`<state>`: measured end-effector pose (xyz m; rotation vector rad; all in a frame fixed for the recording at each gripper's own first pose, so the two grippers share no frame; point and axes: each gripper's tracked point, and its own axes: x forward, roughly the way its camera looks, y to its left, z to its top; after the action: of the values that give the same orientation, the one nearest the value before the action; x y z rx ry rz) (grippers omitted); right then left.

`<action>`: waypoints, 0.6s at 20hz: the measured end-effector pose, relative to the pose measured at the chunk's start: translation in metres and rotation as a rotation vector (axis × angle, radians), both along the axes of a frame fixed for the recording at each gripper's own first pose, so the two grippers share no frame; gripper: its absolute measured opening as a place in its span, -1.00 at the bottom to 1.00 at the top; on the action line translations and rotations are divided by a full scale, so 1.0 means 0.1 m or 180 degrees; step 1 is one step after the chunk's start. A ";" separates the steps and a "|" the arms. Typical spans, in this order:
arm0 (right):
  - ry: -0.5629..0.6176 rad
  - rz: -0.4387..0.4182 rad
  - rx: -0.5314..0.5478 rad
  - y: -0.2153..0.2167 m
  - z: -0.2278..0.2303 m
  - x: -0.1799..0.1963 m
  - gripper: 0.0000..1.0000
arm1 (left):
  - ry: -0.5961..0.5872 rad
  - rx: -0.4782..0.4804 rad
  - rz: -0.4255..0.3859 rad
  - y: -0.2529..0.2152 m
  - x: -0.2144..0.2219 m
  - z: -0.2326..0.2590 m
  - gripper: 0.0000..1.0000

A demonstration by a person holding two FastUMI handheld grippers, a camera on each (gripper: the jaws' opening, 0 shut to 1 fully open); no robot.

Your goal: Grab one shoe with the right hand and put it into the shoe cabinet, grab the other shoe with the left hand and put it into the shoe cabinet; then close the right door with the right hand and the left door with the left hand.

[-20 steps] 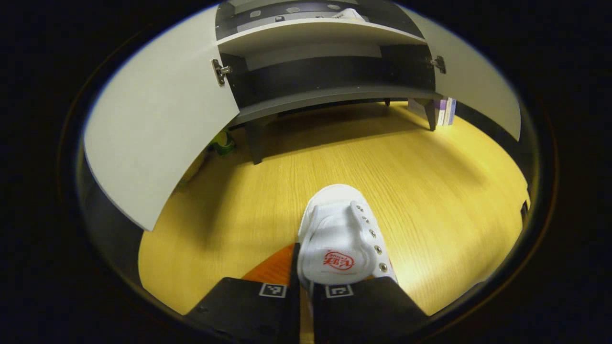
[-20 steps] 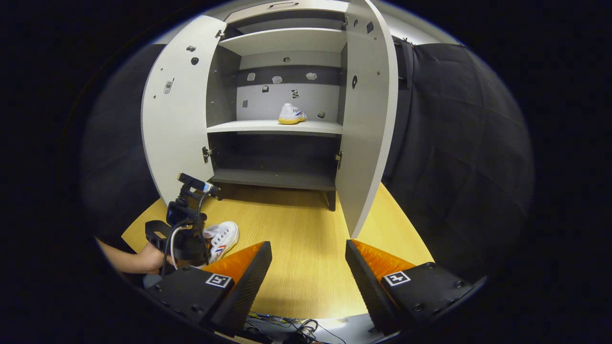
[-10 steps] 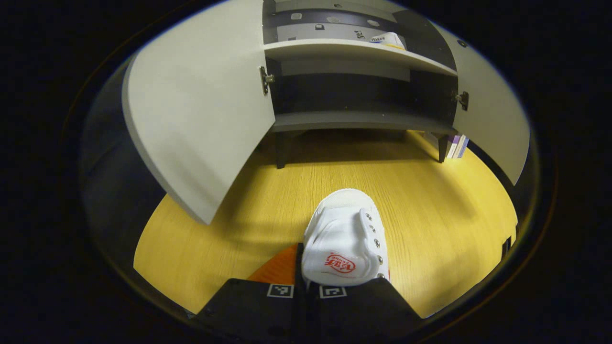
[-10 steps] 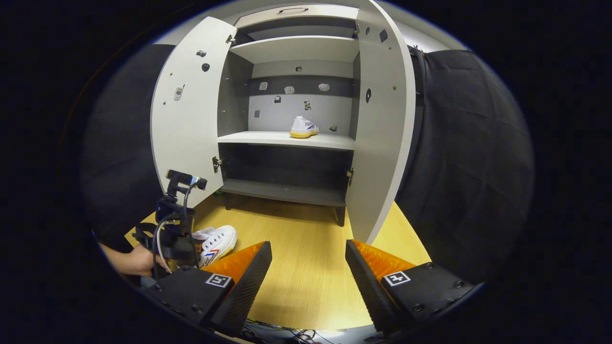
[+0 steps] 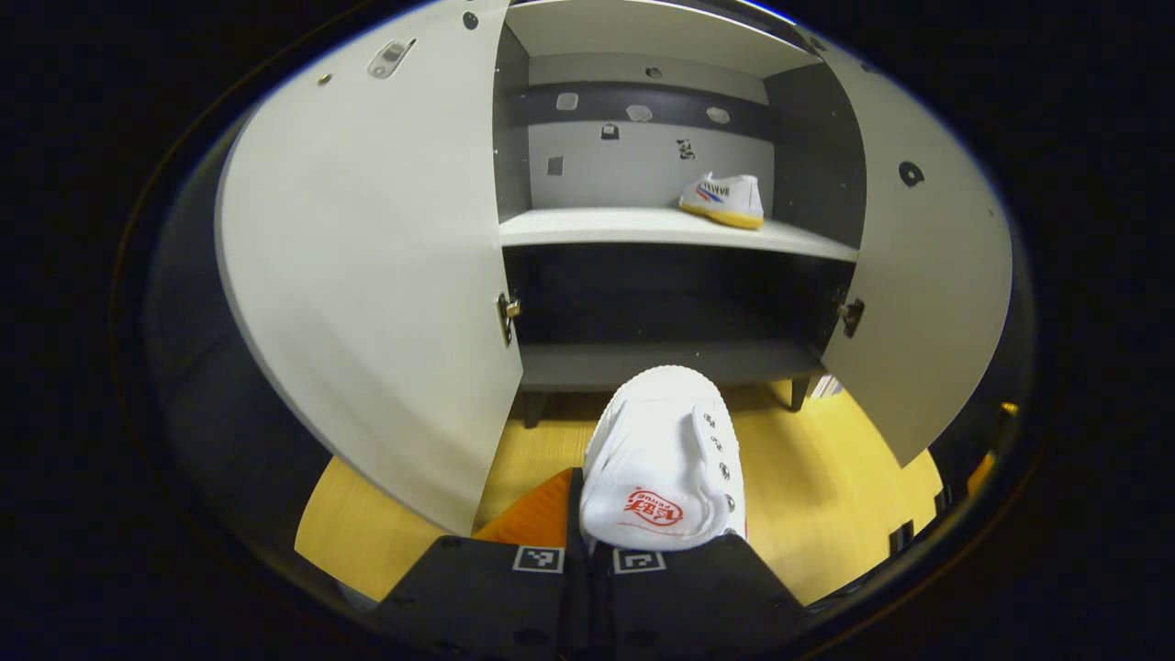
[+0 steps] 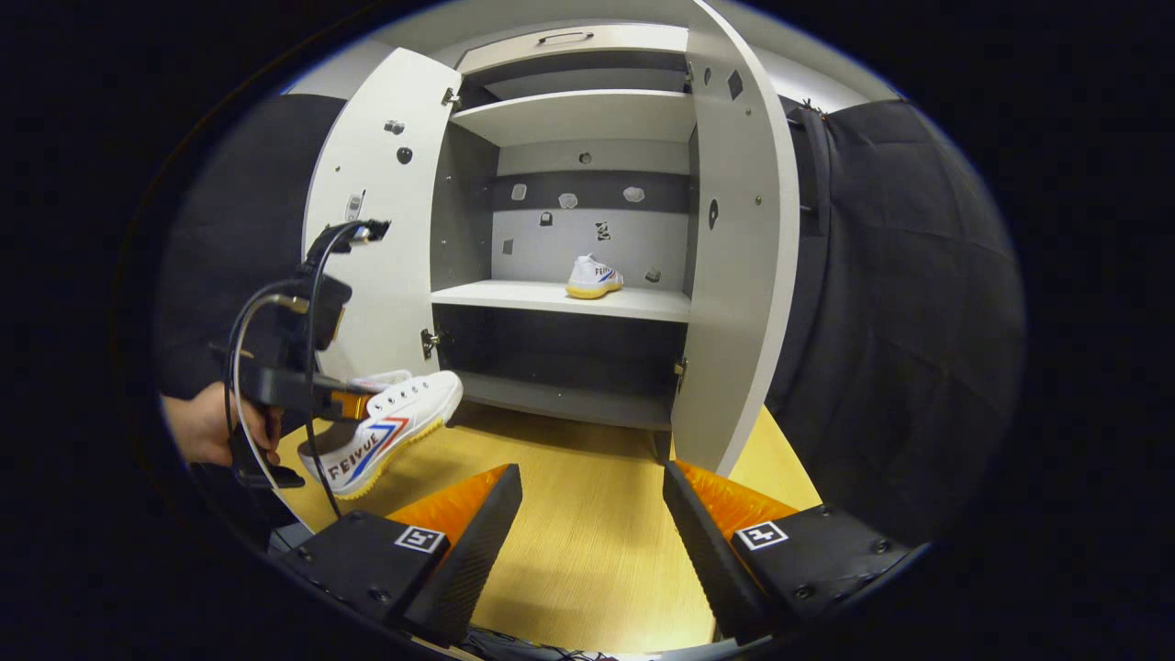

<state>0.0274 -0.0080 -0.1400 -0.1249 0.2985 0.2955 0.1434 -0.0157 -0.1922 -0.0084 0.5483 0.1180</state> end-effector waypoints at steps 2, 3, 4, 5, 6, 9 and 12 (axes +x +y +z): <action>-0.0039 -0.0001 0.0056 -0.06 0.06 0.03 0.97 | -0.0101 -0.0049 -0.0017 -0.06 0.19 0.37 -0.91; -0.0053 0.0002 0.0085 -0.10 0.08 0.03 0.97 | -0.0165 -0.0050 -0.0021 -0.07 0.33 0.57 -0.91; -0.0067 -0.0001 0.0108 -0.14 0.09 0.03 0.97 | -0.0219 -0.0025 -0.0017 -0.05 0.47 0.72 -0.91; -0.0068 -0.0004 0.0118 -0.18 0.07 0.03 0.97 | -0.0287 0.0016 -0.0013 -0.04 0.62 0.90 -0.91; -0.0034 0.0009 0.0120 -0.20 0.02 0.02 0.96 | -0.0342 0.0068 -0.0010 -0.02 0.77 1.06 -0.91; 0.0055 0.0050 0.0160 -0.25 -0.06 -0.02 0.97 | -0.0511 0.0168 0.0041 0.04 1.26 1.54 -0.91; 0.0145 0.0138 0.0277 -0.21 -0.09 -0.03 0.97 | -0.0569 0.0197 0.0046 0.07 1.78 1.84 -0.91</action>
<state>0.0246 -0.0286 -0.1487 -0.0390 0.3280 0.3541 0.3213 -0.0085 -0.0085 0.0372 0.3659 0.1468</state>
